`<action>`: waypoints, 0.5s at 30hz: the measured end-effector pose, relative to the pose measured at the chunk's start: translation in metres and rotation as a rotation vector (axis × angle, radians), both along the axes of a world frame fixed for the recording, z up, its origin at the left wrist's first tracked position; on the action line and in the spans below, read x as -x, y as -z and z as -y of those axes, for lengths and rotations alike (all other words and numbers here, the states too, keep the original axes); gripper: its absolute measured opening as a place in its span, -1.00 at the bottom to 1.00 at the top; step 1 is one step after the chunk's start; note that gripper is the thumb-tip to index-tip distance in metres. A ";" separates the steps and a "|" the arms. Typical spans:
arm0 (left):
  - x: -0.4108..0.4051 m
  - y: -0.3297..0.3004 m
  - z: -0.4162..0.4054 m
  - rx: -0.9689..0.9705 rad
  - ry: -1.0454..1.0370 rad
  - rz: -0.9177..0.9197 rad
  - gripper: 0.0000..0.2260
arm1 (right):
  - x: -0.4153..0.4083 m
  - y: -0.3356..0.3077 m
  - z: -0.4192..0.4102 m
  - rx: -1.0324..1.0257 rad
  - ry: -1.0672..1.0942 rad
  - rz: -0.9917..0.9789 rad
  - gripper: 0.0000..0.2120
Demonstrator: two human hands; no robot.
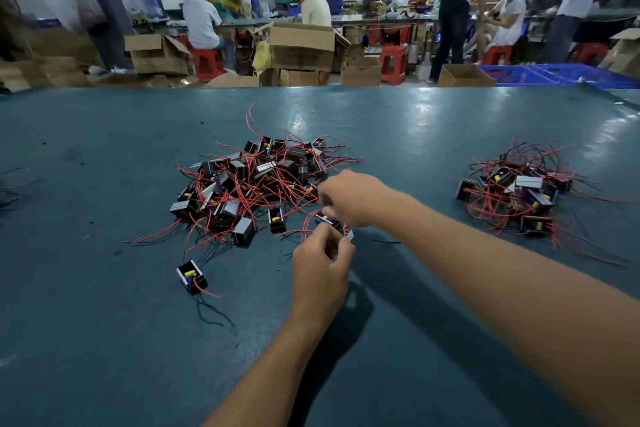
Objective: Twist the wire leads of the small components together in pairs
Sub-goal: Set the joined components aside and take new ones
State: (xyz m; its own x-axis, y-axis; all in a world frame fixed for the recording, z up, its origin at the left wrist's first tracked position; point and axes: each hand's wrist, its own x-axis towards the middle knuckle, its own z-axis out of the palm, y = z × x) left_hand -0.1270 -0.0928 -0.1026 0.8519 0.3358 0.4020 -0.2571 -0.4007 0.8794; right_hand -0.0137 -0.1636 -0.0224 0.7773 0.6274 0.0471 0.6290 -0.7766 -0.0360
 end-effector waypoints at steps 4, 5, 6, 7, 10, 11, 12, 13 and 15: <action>-0.001 -0.002 -0.007 0.089 -0.059 -0.020 -0.76 | -0.014 0.026 -0.008 0.068 0.150 0.051 -0.73; -0.002 -0.002 -0.009 0.097 -0.063 -0.031 -0.76 | -0.016 0.032 -0.009 0.076 0.165 0.064 -0.71; -0.002 -0.003 -0.010 0.098 -0.065 -0.037 -0.77 | -0.018 0.037 -0.009 0.084 0.179 0.063 -0.71; -0.002 -0.003 -0.012 0.096 -0.067 -0.036 -0.78 | -0.019 0.042 -0.009 0.078 0.195 0.047 -0.71; -0.006 -0.001 -0.019 0.127 -0.107 -0.008 -0.77 | -0.025 0.047 -0.004 -0.038 0.252 0.027 -0.70; -0.006 -0.001 -0.021 0.146 -0.120 -0.011 -0.76 | -0.028 0.043 0.000 -0.102 0.277 0.057 -0.69; -0.007 -0.001 -0.022 0.161 -0.123 -0.022 -0.76 | -0.031 0.036 0.004 -0.168 0.306 0.103 -0.67; -0.007 -0.001 -0.022 0.168 -0.120 -0.028 -0.76 | -0.033 0.026 0.009 -0.229 0.342 0.156 -0.66; -0.007 0.001 -0.021 0.152 -0.100 -0.023 -0.77 | -0.033 0.000 0.021 -0.304 0.409 0.252 -0.65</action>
